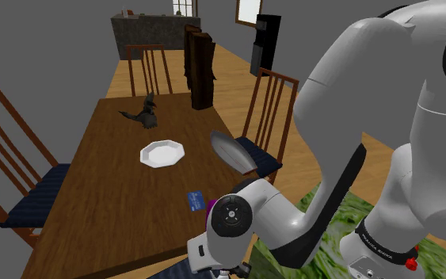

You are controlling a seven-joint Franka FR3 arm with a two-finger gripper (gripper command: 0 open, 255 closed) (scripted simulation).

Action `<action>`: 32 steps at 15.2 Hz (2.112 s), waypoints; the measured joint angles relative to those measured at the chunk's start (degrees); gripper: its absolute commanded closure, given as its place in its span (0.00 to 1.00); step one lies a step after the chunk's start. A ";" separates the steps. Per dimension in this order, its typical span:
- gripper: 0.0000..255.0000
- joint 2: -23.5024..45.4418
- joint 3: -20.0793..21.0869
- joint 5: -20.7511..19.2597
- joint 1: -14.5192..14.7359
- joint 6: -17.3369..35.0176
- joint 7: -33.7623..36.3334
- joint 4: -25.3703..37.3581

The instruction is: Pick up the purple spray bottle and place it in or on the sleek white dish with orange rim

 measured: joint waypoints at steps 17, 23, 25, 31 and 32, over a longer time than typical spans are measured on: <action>1.00 -10.21 5.84 13.38 -3.61 -5.16 -10.54 -1.78; 1.00 -15.57 7.37 20.33 -4.12 -8.72 -16.02 -1.73; 1.00 -17.04 7.50 22.12 -4.16 -9.87 -17.60 -1.55; 1.00 -22.17 7.46 27.69 -3.65 -14.13 -22.26 -0.88; 1.00 -22.81 7.38 28.34 -3.55 -14.80 -22.85 -0.68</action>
